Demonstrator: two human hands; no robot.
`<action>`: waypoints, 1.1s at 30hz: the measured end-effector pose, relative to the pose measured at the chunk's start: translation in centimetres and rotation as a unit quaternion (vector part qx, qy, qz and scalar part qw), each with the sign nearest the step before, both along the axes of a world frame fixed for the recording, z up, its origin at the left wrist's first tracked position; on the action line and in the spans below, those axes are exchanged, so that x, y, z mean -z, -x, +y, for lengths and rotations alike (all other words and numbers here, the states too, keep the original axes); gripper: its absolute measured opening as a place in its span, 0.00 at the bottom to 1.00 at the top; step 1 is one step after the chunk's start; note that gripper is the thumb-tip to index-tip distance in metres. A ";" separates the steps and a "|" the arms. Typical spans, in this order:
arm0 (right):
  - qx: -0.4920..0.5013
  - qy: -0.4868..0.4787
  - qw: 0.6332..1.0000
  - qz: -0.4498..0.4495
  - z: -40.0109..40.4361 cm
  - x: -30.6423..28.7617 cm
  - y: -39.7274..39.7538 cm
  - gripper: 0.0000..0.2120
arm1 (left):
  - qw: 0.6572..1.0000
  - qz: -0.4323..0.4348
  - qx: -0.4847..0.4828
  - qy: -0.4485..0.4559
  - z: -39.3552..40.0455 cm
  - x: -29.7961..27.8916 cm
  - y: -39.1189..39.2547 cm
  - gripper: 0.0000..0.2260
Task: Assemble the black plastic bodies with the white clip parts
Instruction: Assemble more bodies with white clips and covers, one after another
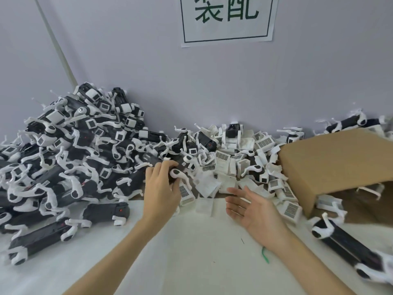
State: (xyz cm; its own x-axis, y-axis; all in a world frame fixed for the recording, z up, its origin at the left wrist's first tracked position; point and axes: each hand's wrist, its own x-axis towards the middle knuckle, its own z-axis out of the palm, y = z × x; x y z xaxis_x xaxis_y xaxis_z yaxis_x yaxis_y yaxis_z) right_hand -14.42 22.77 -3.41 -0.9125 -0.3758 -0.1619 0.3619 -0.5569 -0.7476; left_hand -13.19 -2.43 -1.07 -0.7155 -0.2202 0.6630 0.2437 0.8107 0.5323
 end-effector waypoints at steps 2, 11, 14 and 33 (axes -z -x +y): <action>0.003 -0.006 1.000 0.006 -0.1 0.1 -0.1 0.27 | 0.998 0.030 0.053 -0.019 1.3 0.3 -2.6 0.20; 0.007 -0.249 0.963 0.107 -0.9 -0.7 -2.5 0.30 | 0.966 -0.049 0.234 -0.101 5.1 3.2 -8.6 0.22; 0.001 -0.356 0.924 0.139 -0.3 0.0 -3.7 0.34 | 0.959 -0.071 0.232 -0.145 4.6 3.3 -8.3 0.24; 0.125 -0.298 0.908 0.268 0.4 -0.3 -7.4 0.29 | 0.855 -0.192 0.335 -0.348 3.1 3.2 -7.9 0.32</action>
